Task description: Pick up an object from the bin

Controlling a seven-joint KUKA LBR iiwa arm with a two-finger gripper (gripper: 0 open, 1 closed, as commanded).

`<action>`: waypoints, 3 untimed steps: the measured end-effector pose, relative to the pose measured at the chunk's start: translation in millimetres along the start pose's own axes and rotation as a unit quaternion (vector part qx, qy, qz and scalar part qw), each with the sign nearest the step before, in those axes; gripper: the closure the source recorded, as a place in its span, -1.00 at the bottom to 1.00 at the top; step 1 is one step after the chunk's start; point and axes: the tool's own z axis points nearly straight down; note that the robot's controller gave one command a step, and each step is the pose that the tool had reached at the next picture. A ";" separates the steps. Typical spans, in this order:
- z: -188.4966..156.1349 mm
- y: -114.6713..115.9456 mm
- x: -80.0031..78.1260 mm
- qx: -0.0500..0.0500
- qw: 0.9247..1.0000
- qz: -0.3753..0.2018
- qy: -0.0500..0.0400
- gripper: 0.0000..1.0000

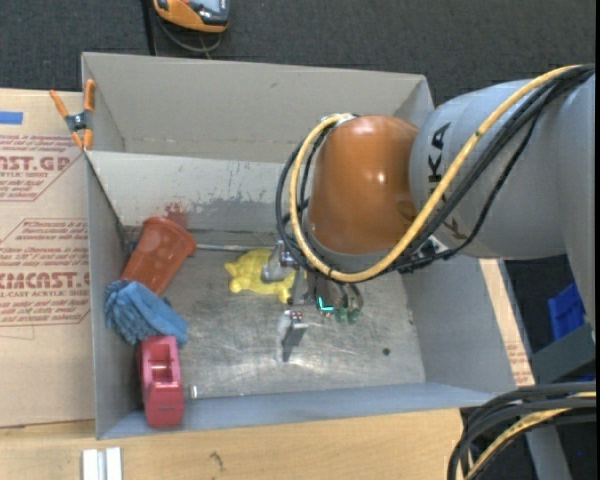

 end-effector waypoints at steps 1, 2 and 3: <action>-4.0 -0.4 -1.9 0.000 1.000 0.001 -0.004 -1.00; 35.1 11.3 -44.3 -0.002 1.000 0.027 -0.009 -1.00; 74.5 28.2 -63.6 0.000 1.000 -0.006 -0.004 -1.00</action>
Offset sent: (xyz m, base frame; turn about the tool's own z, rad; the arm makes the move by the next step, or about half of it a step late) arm 0.0698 0.0191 -0.0732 0.0917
